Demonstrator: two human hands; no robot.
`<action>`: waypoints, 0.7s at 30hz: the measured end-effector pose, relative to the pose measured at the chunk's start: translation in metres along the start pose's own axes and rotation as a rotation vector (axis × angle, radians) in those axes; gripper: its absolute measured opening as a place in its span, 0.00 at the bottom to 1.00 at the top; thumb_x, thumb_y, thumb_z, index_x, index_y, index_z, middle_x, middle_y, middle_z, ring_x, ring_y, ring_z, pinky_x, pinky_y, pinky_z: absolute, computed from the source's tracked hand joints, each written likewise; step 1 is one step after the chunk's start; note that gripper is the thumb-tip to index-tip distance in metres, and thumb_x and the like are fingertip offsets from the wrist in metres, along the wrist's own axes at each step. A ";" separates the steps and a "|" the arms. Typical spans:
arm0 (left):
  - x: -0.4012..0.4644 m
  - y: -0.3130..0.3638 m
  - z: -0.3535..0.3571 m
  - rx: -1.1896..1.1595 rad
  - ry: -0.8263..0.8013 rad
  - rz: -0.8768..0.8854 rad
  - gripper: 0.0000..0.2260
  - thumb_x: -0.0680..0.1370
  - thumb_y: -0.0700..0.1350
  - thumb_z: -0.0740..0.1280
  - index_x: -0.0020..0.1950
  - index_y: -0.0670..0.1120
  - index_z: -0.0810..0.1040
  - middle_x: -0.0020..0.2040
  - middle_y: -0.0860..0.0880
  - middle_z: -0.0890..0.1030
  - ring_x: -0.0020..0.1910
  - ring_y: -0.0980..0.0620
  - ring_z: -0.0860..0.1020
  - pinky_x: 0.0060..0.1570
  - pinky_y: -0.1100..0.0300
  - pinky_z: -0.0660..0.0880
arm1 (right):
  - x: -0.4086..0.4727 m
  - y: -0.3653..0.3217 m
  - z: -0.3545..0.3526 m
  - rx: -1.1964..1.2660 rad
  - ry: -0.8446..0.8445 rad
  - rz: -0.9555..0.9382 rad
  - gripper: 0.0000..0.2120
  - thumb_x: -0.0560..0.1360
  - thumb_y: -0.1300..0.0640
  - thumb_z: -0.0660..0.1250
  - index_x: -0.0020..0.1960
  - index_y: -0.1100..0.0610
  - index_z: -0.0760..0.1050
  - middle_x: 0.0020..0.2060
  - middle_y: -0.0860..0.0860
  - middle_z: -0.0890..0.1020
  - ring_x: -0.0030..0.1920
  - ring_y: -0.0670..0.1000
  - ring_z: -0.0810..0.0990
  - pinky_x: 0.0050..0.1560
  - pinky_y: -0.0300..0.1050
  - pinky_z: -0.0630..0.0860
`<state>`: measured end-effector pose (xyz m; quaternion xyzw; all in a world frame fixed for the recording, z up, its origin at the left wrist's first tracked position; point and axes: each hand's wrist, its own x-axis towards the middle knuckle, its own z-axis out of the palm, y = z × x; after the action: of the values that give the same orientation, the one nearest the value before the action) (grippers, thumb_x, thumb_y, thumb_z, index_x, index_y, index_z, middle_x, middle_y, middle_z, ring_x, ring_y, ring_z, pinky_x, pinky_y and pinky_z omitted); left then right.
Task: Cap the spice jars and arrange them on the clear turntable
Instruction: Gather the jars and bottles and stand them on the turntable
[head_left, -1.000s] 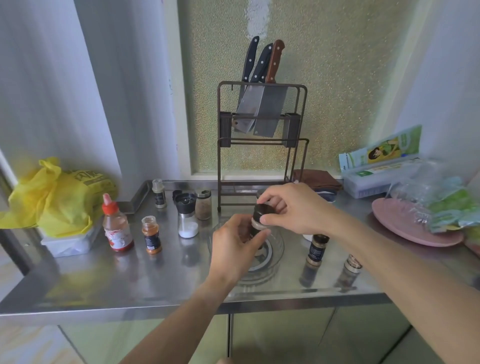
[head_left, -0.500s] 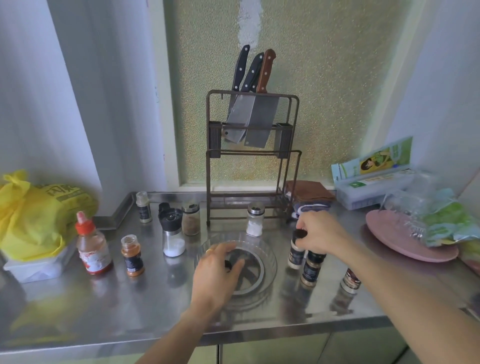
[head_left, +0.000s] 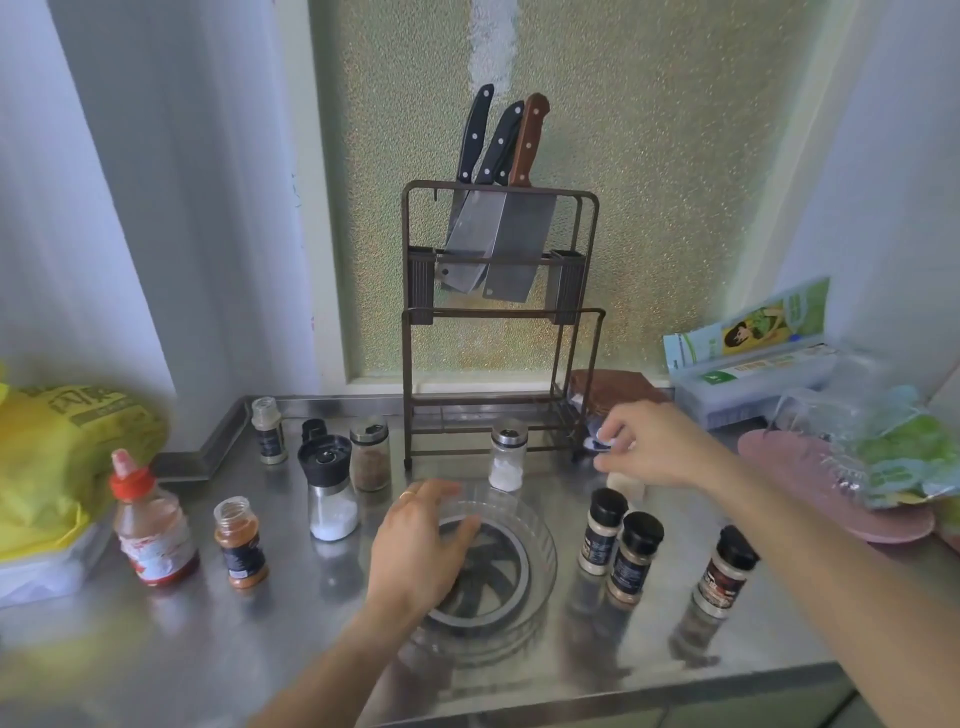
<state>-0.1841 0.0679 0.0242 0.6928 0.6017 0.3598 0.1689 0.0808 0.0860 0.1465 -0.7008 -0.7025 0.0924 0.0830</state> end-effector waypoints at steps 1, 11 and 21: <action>0.013 0.004 0.003 0.010 -0.017 -0.003 0.20 0.77 0.57 0.71 0.66 0.51 0.77 0.62 0.54 0.81 0.62 0.53 0.78 0.59 0.57 0.76 | 0.008 -0.003 -0.010 0.059 0.032 -0.017 0.15 0.73 0.48 0.76 0.57 0.50 0.81 0.51 0.46 0.87 0.49 0.47 0.84 0.55 0.46 0.80; 0.124 0.020 0.067 -0.039 -0.210 -0.179 0.31 0.68 0.58 0.78 0.68 0.50 0.76 0.63 0.52 0.83 0.61 0.49 0.81 0.61 0.49 0.79 | 0.120 -0.050 0.033 -0.105 -0.283 -0.313 0.36 0.74 0.61 0.75 0.77 0.44 0.65 0.75 0.50 0.70 0.72 0.55 0.71 0.62 0.47 0.68; 0.132 0.018 0.097 -0.076 -0.221 -0.087 0.15 0.64 0.55 0.80 0.41 0.55 0.77 0.39 0.56 0.82 0.40 0.54 0.79 0.39 0.61 0.72 | 0.135 -0.038 0.038 -0.305 -0.246 -0.392 0.29 0.67 0.50 0.80 0.66 0.54 0.77 0.58 0.52 0.80 0.58 0.57 0.77 0.51 0.48 0.73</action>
<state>-0.1014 0.2098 0.0087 0.6945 0.5949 0.2961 0.2758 0.0343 0.2204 0.1177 -0.5393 -0.8353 0.0522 -0.0931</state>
